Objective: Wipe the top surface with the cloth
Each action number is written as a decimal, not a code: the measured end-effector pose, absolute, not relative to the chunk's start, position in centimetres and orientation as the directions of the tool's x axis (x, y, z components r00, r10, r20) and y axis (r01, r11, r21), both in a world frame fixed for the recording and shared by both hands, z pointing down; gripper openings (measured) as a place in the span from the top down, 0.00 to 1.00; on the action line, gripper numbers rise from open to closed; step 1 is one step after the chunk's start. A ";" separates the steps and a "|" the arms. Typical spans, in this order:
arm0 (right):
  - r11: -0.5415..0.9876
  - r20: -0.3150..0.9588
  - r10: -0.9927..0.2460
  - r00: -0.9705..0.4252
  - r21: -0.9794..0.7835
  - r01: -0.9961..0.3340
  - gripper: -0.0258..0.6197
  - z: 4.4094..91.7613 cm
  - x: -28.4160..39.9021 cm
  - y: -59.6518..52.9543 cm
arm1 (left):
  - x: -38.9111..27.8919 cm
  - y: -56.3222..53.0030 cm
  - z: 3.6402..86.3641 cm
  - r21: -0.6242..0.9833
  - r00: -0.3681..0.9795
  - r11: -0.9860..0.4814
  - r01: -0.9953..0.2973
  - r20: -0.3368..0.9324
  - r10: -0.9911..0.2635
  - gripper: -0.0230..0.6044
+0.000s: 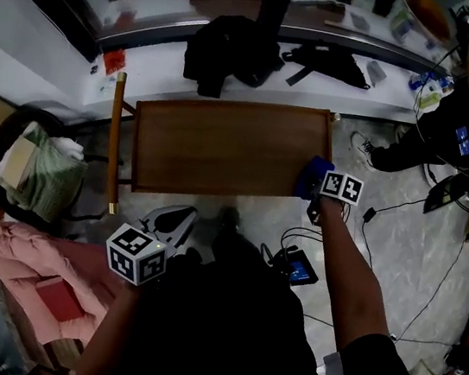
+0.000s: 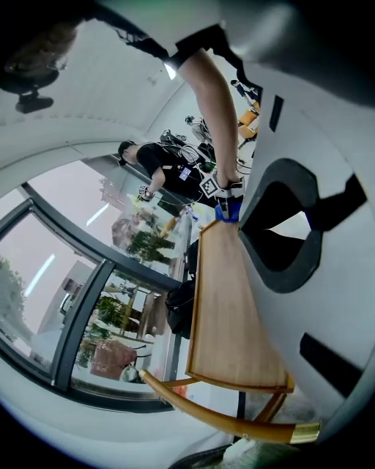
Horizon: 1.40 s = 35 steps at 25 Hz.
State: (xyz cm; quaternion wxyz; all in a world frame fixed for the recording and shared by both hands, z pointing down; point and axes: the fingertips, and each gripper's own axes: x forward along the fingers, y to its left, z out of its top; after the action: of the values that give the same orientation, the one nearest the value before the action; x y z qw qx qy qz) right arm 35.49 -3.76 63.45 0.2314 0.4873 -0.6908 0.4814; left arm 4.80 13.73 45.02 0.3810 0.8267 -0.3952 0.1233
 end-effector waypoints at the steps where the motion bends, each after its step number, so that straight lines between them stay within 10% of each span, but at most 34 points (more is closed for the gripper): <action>1: 0.106 0.709 -0.507 -0.491 -0.514 -0.851 0.87 61.2 33.3 -4.5 | 4.2 14.2 44.7 0.529 0.657 -0.401 -0.747 0.500 -0.564 0.95; 9: 0.654 -0.085 -0.471 -0.878 -0.701 -0.284 0.87 32.3 13.1 -0.3 | 0.5 17.6 41.6 0.497 0.671 -0.459 -0.736 0.448 -0.591 0.95; 16: 0.825 -0.692 -0.151 -0.706 -0.482 0.296 0.87 11.7 10.8 12.5 | -2.4 20.7 38.2 0.465 0.662 -0.487 -0.739 0.373 -0.650 0.95; 26: 0.986 -0.482 0.077 -0.873 -0.095 0.140 0.87 2.5 10.1 32.9 | -2.1 24.2 34.7 0.447 0.692 -0.550 -0.706 0.267 -0.671 0.95; 35: 0.972 -0.244 -0.230 -0.942 -0.102 -0.211 0.87 8.7 15.0 31.9 | 2.9 30.2 18.6 0.219 0.860 -0.862 -0.457 -0.139 -0.491 0.95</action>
State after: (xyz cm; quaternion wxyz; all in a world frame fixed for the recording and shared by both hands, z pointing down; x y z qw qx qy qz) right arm 15.01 31.90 8.67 -0.1282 0.1118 -0.9847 0.0371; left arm 2.91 30.18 18.60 0.0895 0.9602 -0.2468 -0.0954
